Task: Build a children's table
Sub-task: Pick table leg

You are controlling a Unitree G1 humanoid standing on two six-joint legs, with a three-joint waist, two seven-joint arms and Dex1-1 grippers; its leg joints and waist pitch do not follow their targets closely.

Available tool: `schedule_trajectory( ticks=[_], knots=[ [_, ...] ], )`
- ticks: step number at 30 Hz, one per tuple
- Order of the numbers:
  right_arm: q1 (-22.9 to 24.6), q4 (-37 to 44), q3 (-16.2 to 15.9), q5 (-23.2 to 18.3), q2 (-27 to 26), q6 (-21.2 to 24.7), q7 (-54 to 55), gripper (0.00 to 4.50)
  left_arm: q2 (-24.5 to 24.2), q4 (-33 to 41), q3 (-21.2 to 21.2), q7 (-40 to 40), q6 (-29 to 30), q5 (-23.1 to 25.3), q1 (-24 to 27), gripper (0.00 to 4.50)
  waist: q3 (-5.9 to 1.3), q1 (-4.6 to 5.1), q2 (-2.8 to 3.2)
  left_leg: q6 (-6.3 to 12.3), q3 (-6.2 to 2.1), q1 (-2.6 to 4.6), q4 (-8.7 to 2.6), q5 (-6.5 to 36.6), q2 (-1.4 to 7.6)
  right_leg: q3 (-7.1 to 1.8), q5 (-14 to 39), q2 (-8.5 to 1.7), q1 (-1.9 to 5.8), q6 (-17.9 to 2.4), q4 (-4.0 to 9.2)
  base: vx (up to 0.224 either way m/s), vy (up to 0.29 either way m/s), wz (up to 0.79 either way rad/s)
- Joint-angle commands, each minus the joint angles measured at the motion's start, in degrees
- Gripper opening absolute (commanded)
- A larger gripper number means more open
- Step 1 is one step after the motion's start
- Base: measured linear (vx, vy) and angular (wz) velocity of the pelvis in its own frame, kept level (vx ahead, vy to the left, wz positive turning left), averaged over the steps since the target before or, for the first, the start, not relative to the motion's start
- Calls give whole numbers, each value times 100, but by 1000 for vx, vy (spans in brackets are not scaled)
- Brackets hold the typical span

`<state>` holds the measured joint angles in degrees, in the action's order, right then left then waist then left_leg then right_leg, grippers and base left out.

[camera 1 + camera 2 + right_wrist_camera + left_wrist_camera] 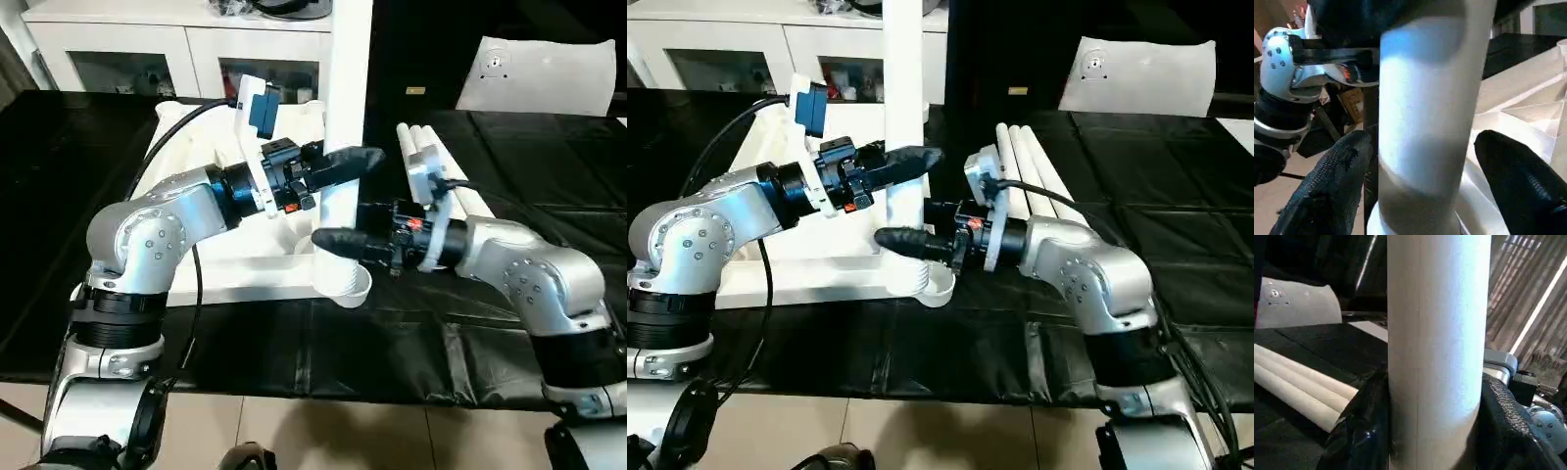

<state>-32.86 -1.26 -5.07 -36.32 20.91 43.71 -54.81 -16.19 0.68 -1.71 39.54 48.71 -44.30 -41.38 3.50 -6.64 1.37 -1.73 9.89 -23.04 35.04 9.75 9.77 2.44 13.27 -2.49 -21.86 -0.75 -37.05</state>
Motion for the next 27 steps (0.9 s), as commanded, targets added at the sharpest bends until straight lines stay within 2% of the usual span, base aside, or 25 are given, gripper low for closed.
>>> schedule_trajectory(
  ticks=[1,2,6,7,11,12,21,22,25,27],
  knots=[
    [-121,-69,-73,31,-48,179,128,368,-38,115,49,19,-24,53,-120,186,-448,-16,-50,-5,-118,148,-335,432,308,-268,132,-547,265,-1145,419,0,0,0],
    [-121,-69,-73,31,-48,179,128,368,-38,115,49,19,-24,53,-120,186,-451,-18,-30,-5,-121,154,-333,416,308,-267,117,-548,260,-1155,414,0,0,0],
    [-116,-106,-121,6,-130,275,175,368,-108,217,140,120,-38,117,-79,186,-451,-22,-22,-18,-119,155,-333,444,311,-267,106,-551,255,-1194,409,0,0,0],
    [-100,-78,-145,-4,-138,287,157,368,-110,236,153,129,-29,111,-69,186,-448,-13,-49,-19,-116,155,-340,460,313,-265,121,-544,253,-1172,419,0,0,0],
    [-74,-16,-225,0,-165,317,98,376,-103,269,200,157,-40,129,-43,186,-441,-17,-29,-68,-119,163,-347,512,318,-268,215,-547,246,-1149,419,0,0,0],
    [-69,-20,-261,24,-173,322,103,344,-112,286,243,189,-48,162,-31,186,-441,-12,-58,-71,-113,160,-350,523,314,-269,229,-543,251,-1130,425,0,0,0],
    [-43,-6,-359,-8,-213,395,45,286,-154,343,361,250,-110,255,-35,186,-440,-15,-36,-70,-116,155,-344,493,312,-270,203,-551,249,-1128,419,0,0,0],
    [-44,-6,-360,-8,-214,395,44,256,-158,344,366,251,-114,263,-38,186,-440,-14,-40,-74,-117,157,-347,515,312,-272,250,-551,250,-1109,429,0,0,0],
    [-32,11,-416,23,-197,386,19,248,-153,335,356,267,-118,258,-45,186,-441,-15,-41,-93,-115,157,-347,503,315,-275,250,-558,250,-1102,427,0,0,0],
    [-13,29,-433,31,-201,387,4,215,-152,336,350,286,-113,246,-34,186,-443,-15,-36,-97,-118,154,-349,497,313,-269,233,-546,250,-1098,419,0,0,0]
  ],
)
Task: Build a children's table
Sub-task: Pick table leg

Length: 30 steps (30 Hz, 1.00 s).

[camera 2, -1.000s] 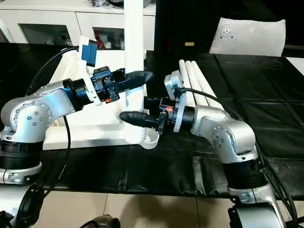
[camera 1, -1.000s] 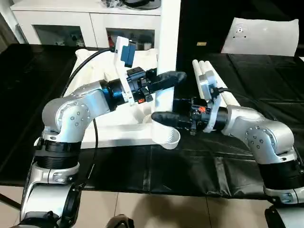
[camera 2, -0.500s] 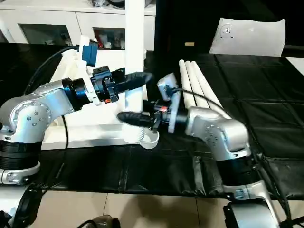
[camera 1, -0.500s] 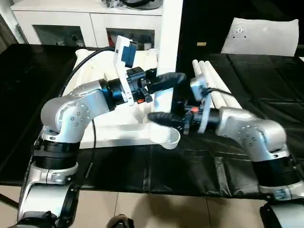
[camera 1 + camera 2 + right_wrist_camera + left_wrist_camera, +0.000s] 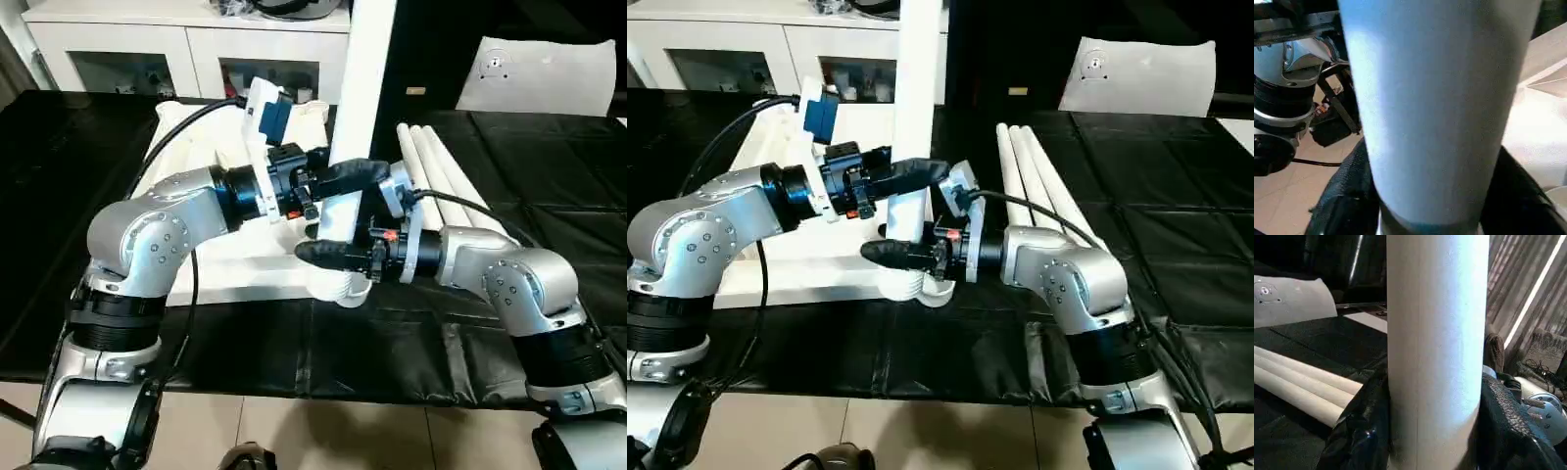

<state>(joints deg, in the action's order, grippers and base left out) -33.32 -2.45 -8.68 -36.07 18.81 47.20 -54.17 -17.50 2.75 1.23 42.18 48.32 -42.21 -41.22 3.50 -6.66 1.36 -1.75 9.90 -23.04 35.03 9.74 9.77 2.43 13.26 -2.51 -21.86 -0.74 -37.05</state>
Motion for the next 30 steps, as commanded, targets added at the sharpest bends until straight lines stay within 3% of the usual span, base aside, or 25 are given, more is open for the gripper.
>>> schedule_trajectory(
  ticks=[1,10,11,14,16,17,18,19,20,26,27,28,30],
  knots=[
    [37,149,-74,10,3,35,-67,209,-30,130,67,36,-77,47,-45,186,-441,-10,-37,-95,-121,155,-352,502,314,-269,224,-543,247,-1101,418,0,0,0],
    [1,94,-102,84,-75,-99,-37,195,-23,151,100,84,-64,93,-31,186,-445,-10,-47,-66,-117,158,-347,474,317,-270,177,-548,246,-1126,412,0,0,0],
    [3,90,-107,97,-86,-116,-31,195,-20,152,94,81,-61,89,-37,186,-444,-5,-70,-59,-113,151,-348,458,313,-270,160,-546,253,-1126,412,0,0,0],
    [19,90,-120,131,-107,-162,-14,195,-25,180,86,62,-25,71,-41,186,-445,-11,-38,-67,-118,153,-346,477,318,-270,196,-558,247,-1125,414,0,0,0],
    [60,97,-98,160,-159,-223,52,195,6,265,-11,103,20,-88,-21,186,-443,-9,-65,-57,-112,151,-346,467,314,-271,152,-551,250,-1131,414,0,0,0],
    [60,96,-95,161,-162,-224,55,195,8,267,-16,109,21,-95,-21,186,-445,-16,-33,-57,-117,153,-342,461,315,-270,147,-557,247,-1142,403,0,0,0],
    [58,89,-84,163,-173,-227,69,195,11,273,-30,132,23,-122,-24,242,-443,-8,-39,-63,-118,153,-347,486,316,-268,182,-554,247,-1135,414,0,0,0],
    [67,86,-72,177,-199,-291,72,195,51,301,-96,83,101,-217,-46,242,-441,-10,-50,-63,-115,156,-348,499,315,-268,199,-549,244,-1132,417,0,0,0],
    [67,81,-44,177,-230,-305,117,195,74,313,-134,56,141,-265,-68,256,-442,-15,-17,-73,-118,156,-343,515,314,-271,217,-556,241,-1137,413,0,0,0],
    [159,36,131,271,-480,-508,558,195,240,426,-345,10,328,-648,-132,272,-441,-7,-46,-93,-112,151,-350,509,313,-273,175,-556,240,-1161,416,0,0,0],
    [171,33,127,288,-496,-531,587,195,269,455,-376,-18,358,-700,-111,272,-445,-16,12,-101,-126,158,-350,520,316,-267,180,-557,235,-1159,399,0,0,0],
    [170,17,130,300,-521,-537,631,195,322,480,-427,-58,377,-779,-98,272,-445,-3,-22,-104,-119,160,-353,558,312,-269,188,-544,238,-1138,418,0,0,0],
    [172,-21,154,313,-593,-523,757,195,498,564,-568,-170,422,-1052,-68,272,-438,-6,-25,-117,-119,154,-356,554,315,-270,172,-551,240,-1160,409,0,0,0]
  ],
)
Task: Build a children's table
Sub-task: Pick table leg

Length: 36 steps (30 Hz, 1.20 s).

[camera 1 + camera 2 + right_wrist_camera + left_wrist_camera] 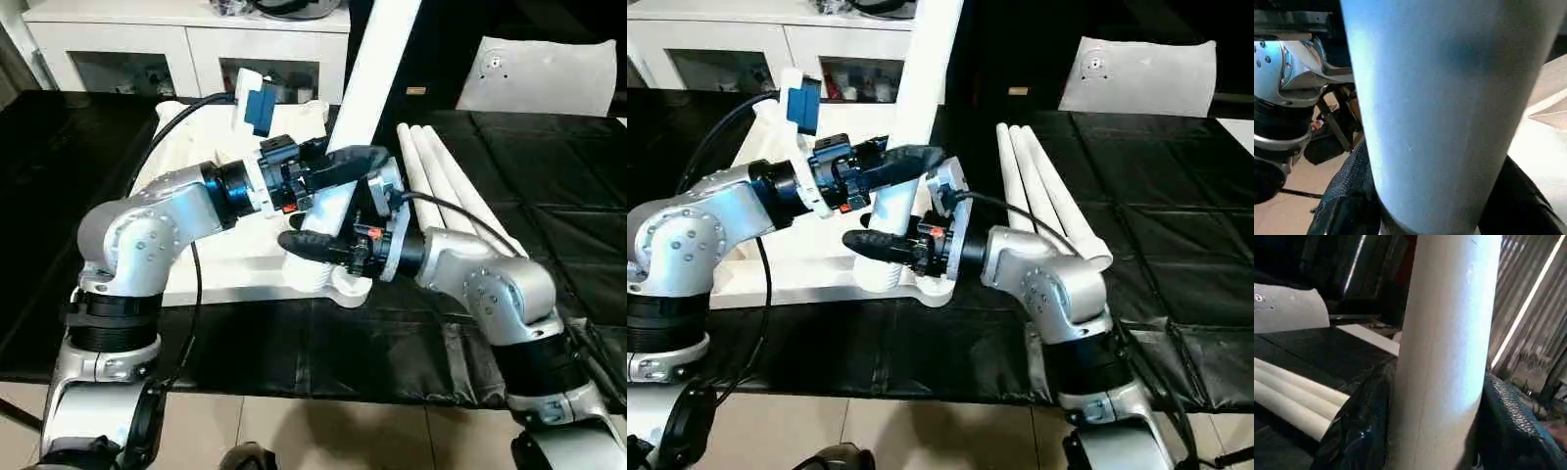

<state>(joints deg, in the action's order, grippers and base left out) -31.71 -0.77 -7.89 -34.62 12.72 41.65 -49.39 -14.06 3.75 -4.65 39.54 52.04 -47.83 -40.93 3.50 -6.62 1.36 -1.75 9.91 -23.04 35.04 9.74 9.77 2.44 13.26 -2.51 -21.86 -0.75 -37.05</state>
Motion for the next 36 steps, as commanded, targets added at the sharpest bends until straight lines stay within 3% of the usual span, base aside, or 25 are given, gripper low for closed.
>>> schedule_trajectory(
  ticks=[1,2,5,6,9,11,12,13,14,16,17,19,20,22,25,29,30,33,36],
  knots=[
    [1,-220,94,174,-26,23,338,195,229,478,-47,21,63,-596,-105,275,-446,-19,25,-146,-126,159,-348,580,314,-267,203,-562,237,-1176,403,0,0,0],
    [-21,-299,140,203,-122,-27,474,195,364,489,-171,-97,35,-733,-129,275,-442,-6,-32,-152,-112,160,-350,627,314,-272,212,-552,235,-1196,421,0,0,0],
    [-55,-473,322,228,-322,-213,809,195,601,450,-374,-259,-168,-846,-171,295,-437,5,-26,-138,-122,155,-360,651,313,-273,225,-550,236,-1189,432,0,0,0],
    [-65,-489,408,206,-385,-261,902,195,673,376,-482,-372,-268,-850,-222,295,-439,2,17,-133,-130,150,-358,633,307,-274,246,-555,242,-1158,430,0,0,0],
    [6,-410,679,116,-541,-399,1157,194,868,69,-961,-780,-568,-961,-392,295,-442,13,-15,-123,-127,156,-363,613,310,-273,141,-542,250,-1113,435,0,0,0],
    [42,-380,698,140,-544,-428,1198,194,845,56,-1021,-772,-609,-943,-397,295,-444,15,7,-127,-129,160,-363,617,308,-274,145,-534,241,-1076,436,0,0,0],
    [84,-353,732,170,-560,-468,1286,194,815,69,-1060,-781,-641,-917,-380,295,-445,-1,73,-154,-140,162,-360,646,304,-272,187,-542,238,-1050,435,0,0,0],
    [129,-321,747,200,-564,-513,1330,194,768,94,-1061,-780,-653,-859,-344,295,-445,19,47,-187,-142,165,-378,688,317,-271,173,-532,240,-1021,441,0,0,0],
    [212,-260,764,284,-559,-624,1413,194,652,143,-1035,-772,-664,-702,-271,295,-440,21,70,-229,-147,166,-387,730,323,-271,162,-528,228,-974,446,0,0,0],
    [271,-234,820,317,-580,-669,1526,194,611,172,-1039,-758,-669,-650,-209,295,-442,26,58,-305,-145,176,-396,737,322,-273,137,-539,231,-1009,439,0,0,0],
    [324,-201,845,304,-585,-675,1563,194,583,192,-1024,-730,-648,-658,-172,295,-445,15,89,-337,-144,180,-391,745,318,-270,132,-542,230,-1034,433,0,0,0],
    [352,-179,848,294,-582,-681,1571,193,565,203,-1007,-715,-637,-661,-155,295,-443,21,71,-357,-137,170,-389,802,297,-270,130,-521,249,-1041,437,0,0,0],
    [440,-76,772,314,-575,-726,1553,193,416,284,-730,-548,-627,-448,-80,295,-441,17,140,-344,-152,170,-388,841,292,-265,166,-522,246,-1024,430,0,0,0],
    [483,-18,683,350,-551,-758,1530,193,312,300,-430,-398,-605,-266,-65,295,-431,37,86,-281,-145,170,-400,860,298,-278,279,-522,248,-926,463,0,0,0],
    [521,20,535,393,-509,-761,1443,193,82,397,99,-37,-737,102,-15,295,-430,37,117,-265,-150,175,-403,828,313,-281,324,-525,233,-909,461,0,0,0],
    [541,54,456,505,-433,-772,1368,193,216,259,-113,-334,-743,30,-42,295,-429,60,95,-310,-138,169,-394,819,309,-276,157,-511,244,-1021,440,0,0,0],
    [588,104,430,540,-357,-802,1267,193,208,120,-197,-532,-906,220,0,295,-425,67,52,-297,-136,167,-397,826,305,-276,168,-511,253,-1036,450,0,0,0],
    [622,148,383,560,-307,-826,1213,193,157,2,-166,-640,-1110,474,35,295,-426,70,61,-248,-139,161,-392,817,306,-285,266,-521,260,-916,466,0,0,0],
    [642,174,304,550,-290,-847,1170,193,309,-74,-453,-733,-1227,226,-5,295,-435,63,68,-226,-138,161,-382,735,311,-279,167,-524,252,-984,452,0,0,0]
  ],
)
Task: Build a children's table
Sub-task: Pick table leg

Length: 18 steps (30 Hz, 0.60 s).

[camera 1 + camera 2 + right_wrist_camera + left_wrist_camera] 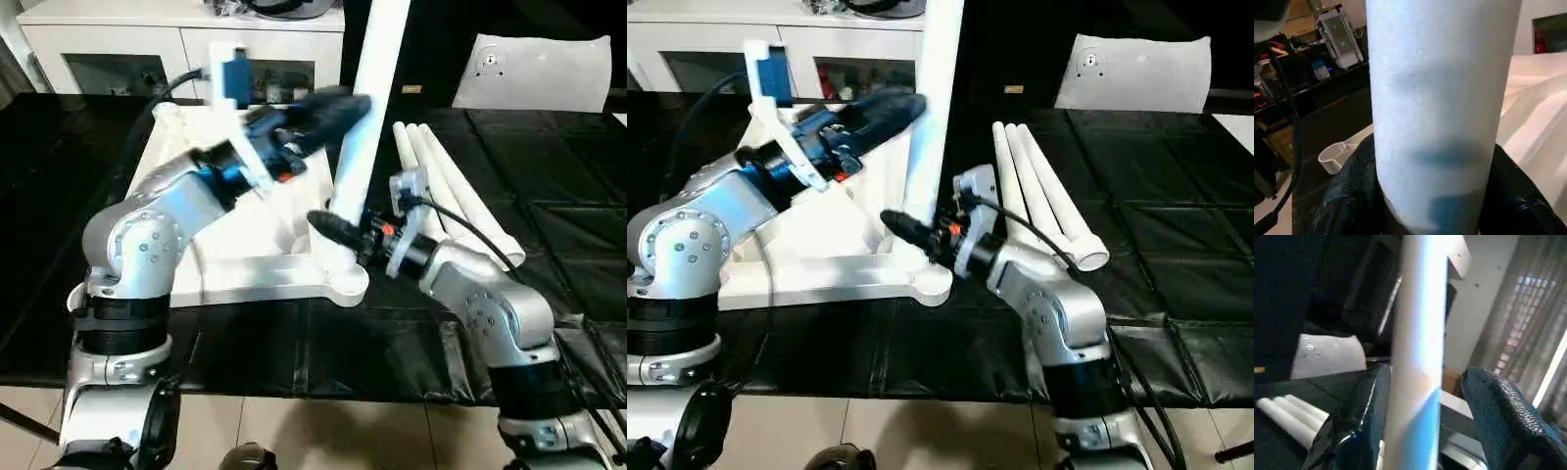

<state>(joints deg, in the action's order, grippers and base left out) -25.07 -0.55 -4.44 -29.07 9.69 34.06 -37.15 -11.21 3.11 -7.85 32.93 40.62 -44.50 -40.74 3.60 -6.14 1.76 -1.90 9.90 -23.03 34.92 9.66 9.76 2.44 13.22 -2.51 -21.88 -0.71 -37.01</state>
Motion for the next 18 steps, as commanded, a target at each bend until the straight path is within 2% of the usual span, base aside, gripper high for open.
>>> schedule_trajectory(
  ticks=[1,2,3,4,7,8,11,12,15,18],
  knots=[
    [-22,152,-40,-6,13,-88,-54,193,23,-9,-133,-73,-85,-107,-23,295,-450,13,29,-210,-137,157,-364,725,310,-275,111,-525,257,-1029,438,0,0,0],
    [-44,135,-85,37,32,-107,-93,193,100,-112,-381,-211,-86,-308,-111,295,-446,14,18,-191,-140,153,-368,744,310,-273,97,-529,258,-1067,444,0,0,0],
    [-52,129,-95,55,38,-116,-110,193,114,-152,-439,-265,-95,-334,-138,295,-448,8,22,-184,-134,154,-355,749,300,-275,67,-530,257,-1110,436,0,0,0],
    [-84,138,-87,45,18,-104,-114,193,99,-318,-567,-386,-218,-269,-204,295,-445,7,58,-177,-140,154,-355,776,300,-274,118,-528,251,-1103,436,0,0,0],
    [-123,140,-66,25,6,-98,-131,193,78,-685,-673,-714,-378,-5,-310,295,-442,24,40,-183,-143,164,-367,871,304,-279,252,-522,255,-1017,466,0,0,0],
    [-141,130,-73,31,8,-105,-149,193,-51,-947,-445,-901,-532,544,-343,295,-437,31,20,-173,-147,167,-373,884,309,-282,252,-517,248,-967,474,0,0,0],
    [-145,118,-116,71,19,-138,-159,193,-105,-1076,-205,-996,-604,921,-328,295,-441,26,25,-185,-160,176,-389,873,324,-285,354,-535,243,-825,473,0,0,0],
    [-157,74,-129,88,12,-170,-174,193,-127,-1129,21,-1074,-641,1152,-314,295,-450,27,-4,-195,-152,177,-385,811,333,-285,270,-540,240,-854,464,0,0,0],
    [-174,6,-202,172,11,-216,-180,193,-125,-966,487,-838,-732,1356,-204,295,-462,10,-27,-119,-144,166,-369,580,340,-283,-9,-553,241,-954,425,0,0,0],
    [-173,-12,-243,214,20,-231,-189,193,-88,-903,591,-769,-729,1353,-191,295,-449,13,-45,-82,-123,147,-357,571,319,-285,-11,-556,248,-1053,428,0,0,0]
  ],
)
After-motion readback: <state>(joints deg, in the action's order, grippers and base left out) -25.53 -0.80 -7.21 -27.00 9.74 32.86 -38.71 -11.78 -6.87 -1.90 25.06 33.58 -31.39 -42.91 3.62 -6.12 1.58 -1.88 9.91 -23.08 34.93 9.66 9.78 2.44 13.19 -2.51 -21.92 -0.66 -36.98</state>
